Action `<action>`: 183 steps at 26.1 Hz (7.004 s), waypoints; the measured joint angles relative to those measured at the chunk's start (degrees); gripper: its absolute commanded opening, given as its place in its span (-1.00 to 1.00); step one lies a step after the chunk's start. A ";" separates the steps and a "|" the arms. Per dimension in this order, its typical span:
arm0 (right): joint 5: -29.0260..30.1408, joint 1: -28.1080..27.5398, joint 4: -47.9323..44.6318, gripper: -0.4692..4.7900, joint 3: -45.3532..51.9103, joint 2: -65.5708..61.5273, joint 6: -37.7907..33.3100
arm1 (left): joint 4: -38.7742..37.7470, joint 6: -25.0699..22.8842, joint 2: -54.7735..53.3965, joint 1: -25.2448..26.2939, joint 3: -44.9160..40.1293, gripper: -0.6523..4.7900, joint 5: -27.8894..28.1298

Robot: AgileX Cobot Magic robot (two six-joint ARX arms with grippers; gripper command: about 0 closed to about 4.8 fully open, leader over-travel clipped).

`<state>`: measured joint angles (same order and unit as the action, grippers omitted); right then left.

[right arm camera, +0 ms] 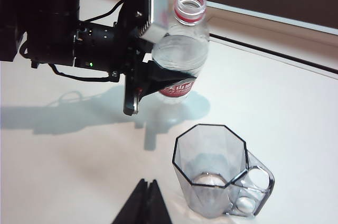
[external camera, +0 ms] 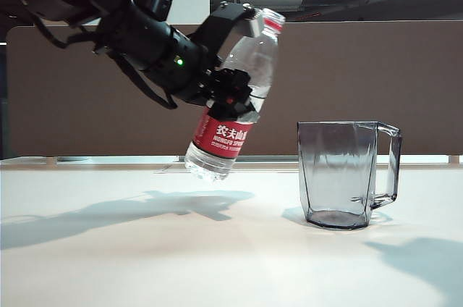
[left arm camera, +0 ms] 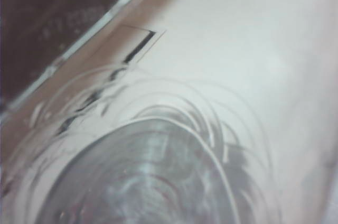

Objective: Pick up the mineral water bottle with the left hand on the table and pour water into the mug until it's half full.

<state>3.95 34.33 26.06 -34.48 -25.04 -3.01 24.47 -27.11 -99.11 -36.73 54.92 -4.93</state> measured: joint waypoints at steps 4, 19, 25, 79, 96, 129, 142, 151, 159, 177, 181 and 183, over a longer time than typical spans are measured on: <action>0.02 0.00 0.94 -0.85 0.00 0.00 0.00 | -0.35 -5.01 -0.72 -1.49 0.28 0.07 -0.07; 0.02 0.00 3.02 -0.85 0.00 0.00 0.00 | 0.20 -19.37 -5.53 -1.99 4.66 0.07 -0.20; 0.02 0.00 3.02 -0.85 0.00 0.00 0.00 | 0.37 -28.00 -6.60 -1.99 5.05 0.07 -0.20; 0.15 0.00 3.02 -0.85 0.00 0.00 0.00 | 9.22 -57.37 -9.29 -1.51 5.22 0.07 -0.07; 0.15 0.00 3.02 -0.85 0.00 -0.02 0.00 | 9.44 -63.47 -9.29 -1.53 5.20 0.07 -0.07; 0.66 0.00 3.02 -0.85 0.00 -0.02 0.00 | 10.05 -65.68 -9.27 -1.25 5.22 0.07 -0.04; 0.66 0.00 3.02 -0.85 0.00 -0.02 0.00 | 10.95 -65.88 -9.27 -1.14 5.22 0.07 -0.04; 0.66 0.00 3.02 -0.85 0.00 -0.02 0.00 | 10.95 -66.05 -9.27 -1.14 5.22 0.07 -0.04; 0.66 0.00 3.02 -0.85 0.00 -0.02 0.00 | 10.95 -66.07 -9.27 -1.14 5.25 0.07 -0.04; 0.66 0.00 3.02 -0.85 0.00 -0.02 0.00 | 11.13 -66.05 -9.27 -1.14 5.25 0.07 -0.04; 0.66 0.00 3.02 -0.85 0.00 0.00 0.00 | 12.17 -66.05 -9.25 -1.11 5.25 0.07 -0.04; 0.66 0.00 3.02 -0.85 0.00 -0.02 0.00 | 12.15 -66.03 -9.25 -1.09 5.25 0.07 -0.04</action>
<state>4.60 34.33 29.08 -34.48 -25.06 -3.01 36.62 -93.14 -108.36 -37.82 60.16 -4.97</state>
